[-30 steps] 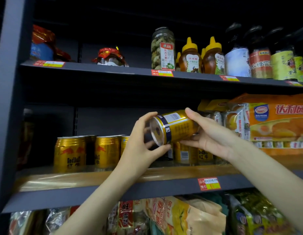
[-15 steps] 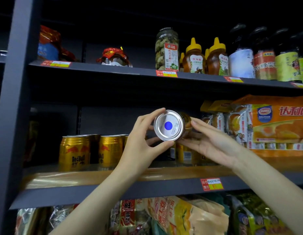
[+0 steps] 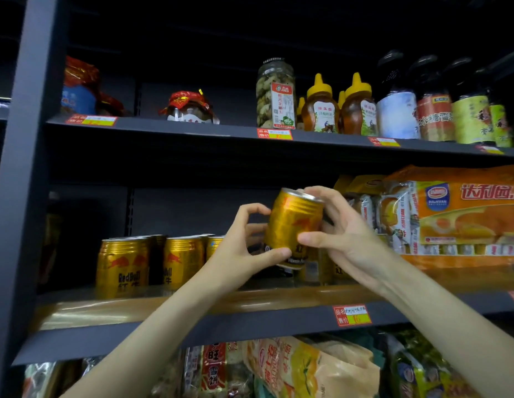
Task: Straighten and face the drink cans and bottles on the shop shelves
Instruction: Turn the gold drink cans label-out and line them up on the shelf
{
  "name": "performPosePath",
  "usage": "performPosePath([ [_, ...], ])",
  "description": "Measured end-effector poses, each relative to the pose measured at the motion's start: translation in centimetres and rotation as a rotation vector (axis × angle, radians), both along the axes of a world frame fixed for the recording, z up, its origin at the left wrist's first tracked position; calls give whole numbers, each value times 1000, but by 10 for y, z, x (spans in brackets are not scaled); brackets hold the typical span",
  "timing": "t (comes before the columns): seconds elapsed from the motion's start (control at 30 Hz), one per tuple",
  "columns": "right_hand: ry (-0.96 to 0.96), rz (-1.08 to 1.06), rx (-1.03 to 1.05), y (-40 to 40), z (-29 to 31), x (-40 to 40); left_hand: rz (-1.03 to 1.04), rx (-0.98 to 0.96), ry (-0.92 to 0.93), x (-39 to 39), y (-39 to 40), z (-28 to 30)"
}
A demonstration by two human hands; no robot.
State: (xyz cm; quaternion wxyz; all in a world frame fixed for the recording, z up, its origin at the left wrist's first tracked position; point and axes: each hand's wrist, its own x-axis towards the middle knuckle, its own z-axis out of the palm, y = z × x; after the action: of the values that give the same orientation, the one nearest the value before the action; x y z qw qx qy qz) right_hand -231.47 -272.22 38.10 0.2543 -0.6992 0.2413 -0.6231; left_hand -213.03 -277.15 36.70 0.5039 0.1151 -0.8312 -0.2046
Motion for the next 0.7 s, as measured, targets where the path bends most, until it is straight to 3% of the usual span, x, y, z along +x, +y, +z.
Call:
performPosePath([
  [0.2, 33, 14, 2, -2, 1, 1, 97, -126, 12, 0, -6, -2],
  [0.33, 222, -197, -106, 11, 5, -2, 215, -242, -59, 0, -9, 2],
  [0.4, 274, -313, -128, 20, 12, -9, 336, -353, -119, 3, -13, 4],
  [0.5, 186, -421, -21, 30, 22, -27, 606, -430, -173, 9, -20, 4],
  [0.6, 211, -534, 108, 29, 21, -37, 878, -367, -264, 10, -27, 6],
  [0.7, 244, -593, 131, 16, 15, -32, 1009, -294, -443, 5, -29, 5],
])
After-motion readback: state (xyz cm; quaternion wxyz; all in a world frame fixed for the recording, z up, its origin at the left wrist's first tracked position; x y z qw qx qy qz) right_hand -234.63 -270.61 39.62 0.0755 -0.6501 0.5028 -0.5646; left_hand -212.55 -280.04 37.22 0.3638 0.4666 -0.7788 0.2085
